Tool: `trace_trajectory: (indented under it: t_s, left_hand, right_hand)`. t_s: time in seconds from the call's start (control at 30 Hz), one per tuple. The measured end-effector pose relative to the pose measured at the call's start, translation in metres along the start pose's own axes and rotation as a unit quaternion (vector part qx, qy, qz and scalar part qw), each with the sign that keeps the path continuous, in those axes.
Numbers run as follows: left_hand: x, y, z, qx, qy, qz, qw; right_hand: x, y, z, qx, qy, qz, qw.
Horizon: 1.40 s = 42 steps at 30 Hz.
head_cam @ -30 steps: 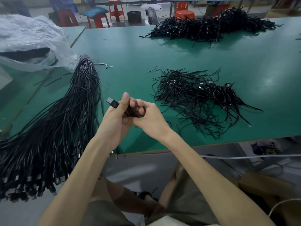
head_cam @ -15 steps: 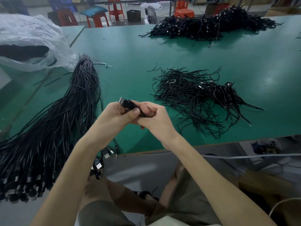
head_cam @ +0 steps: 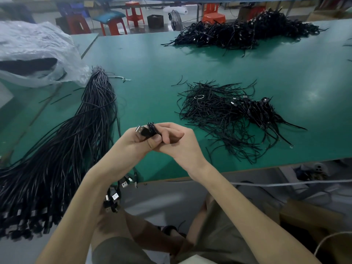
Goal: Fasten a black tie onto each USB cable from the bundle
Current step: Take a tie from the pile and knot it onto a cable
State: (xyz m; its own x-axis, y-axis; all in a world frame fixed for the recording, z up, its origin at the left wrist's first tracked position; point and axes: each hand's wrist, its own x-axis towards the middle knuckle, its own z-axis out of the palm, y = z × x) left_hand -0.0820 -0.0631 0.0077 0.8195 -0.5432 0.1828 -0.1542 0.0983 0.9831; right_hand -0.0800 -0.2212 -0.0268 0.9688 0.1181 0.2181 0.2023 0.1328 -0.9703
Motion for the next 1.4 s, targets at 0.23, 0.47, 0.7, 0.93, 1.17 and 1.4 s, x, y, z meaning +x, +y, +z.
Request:
trace_trajectory:
  t_s: [0.23, 0.47, 0.7, 0.93, 1.17, 1.4]
  left_hand:
    - [0.006, -0.002, 0.007, -0.043, 0.013, -0.018, 0.999]
    - [0.008, -0.018, 0.005, -0.001, 0.091, 0.002, 0.996]
    - [0.011, -0.021, 0.007, 0.085, 0.184, 0.011, 0.979]
    - [0.006, -0.030, -0.007, 0.085, 0.210, -0.041, 0.973]
    - [0.008, -0.035, -0.015, 0.098, 0.216, -0.107, 0.965]
    - [0.009, -0.039, -0.021, 0.177, 0.157, -0.064, 0.969]
  right_hand:
    - [0.002, 0.003, -0.002, 0.036, 0.031, 0.044, 0.998]
    - [0.004, -0.002, -0.007, -0.081, 0.066, 0.012, 0.994]
    - [0.005, -0.010, -0.010, -0.233, 0.050, -0.022, 0.971]
    - [0.009, -0.012, -0.021, -0.201, -0.033, 0.056, 0.977]
    - [0.006, -0.005, -0.028, -0.313, -0.040, 0.041, 0.948]
    - [-0.002, -0.006, -0.016, -0.497, -0.109, -0.051, 0.859]
